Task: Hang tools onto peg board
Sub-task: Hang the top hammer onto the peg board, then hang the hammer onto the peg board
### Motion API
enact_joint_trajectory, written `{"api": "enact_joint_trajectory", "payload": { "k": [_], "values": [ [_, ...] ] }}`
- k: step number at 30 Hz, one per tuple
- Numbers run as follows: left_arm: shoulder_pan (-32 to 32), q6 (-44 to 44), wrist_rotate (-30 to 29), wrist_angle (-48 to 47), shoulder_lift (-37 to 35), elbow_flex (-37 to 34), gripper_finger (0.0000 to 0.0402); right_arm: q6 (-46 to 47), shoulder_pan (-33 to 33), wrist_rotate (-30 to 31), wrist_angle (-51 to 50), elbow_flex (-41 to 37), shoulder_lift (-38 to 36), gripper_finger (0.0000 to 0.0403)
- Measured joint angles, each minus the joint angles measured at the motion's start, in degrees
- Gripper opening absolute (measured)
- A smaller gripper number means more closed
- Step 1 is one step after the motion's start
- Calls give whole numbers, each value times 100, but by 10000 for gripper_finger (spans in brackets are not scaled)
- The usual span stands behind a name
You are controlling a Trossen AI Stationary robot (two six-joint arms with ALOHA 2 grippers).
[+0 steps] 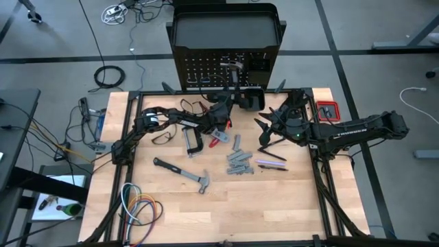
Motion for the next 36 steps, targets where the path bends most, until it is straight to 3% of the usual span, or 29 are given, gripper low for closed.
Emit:
{"api": "enact_joint_trajectory", "payload": {
  "k": [6, 11, 17, 24, 29, 36],
  "values": [
    [-90, -510, 407, -693, -35, -4, 237, 0, 0, 1, -44, 0, 0, 151],
    [-95, -1438, 1800, -2091, -353, -4, 238, 3, 1, 2, -382, 0, 0, 151],
    [-175, -1305, 3172, -4140, -876, -6, 238, 13, 121, 4, -647, -2, 0, 151],
    [-467, -745, 3428, -6165, -1411, -7, 238, -41, 324, 4, -691, -2, -58, 151],
    [-647, -117, 4294, -7409, -1739, -2, 239, -172, 390, 9, -709, -2, -105, 151],
    [-1101, 229, 4440, -9744, -2009, -4, 239, -197, 391, 14, -731, -4, -125, 151]
  ]
}}
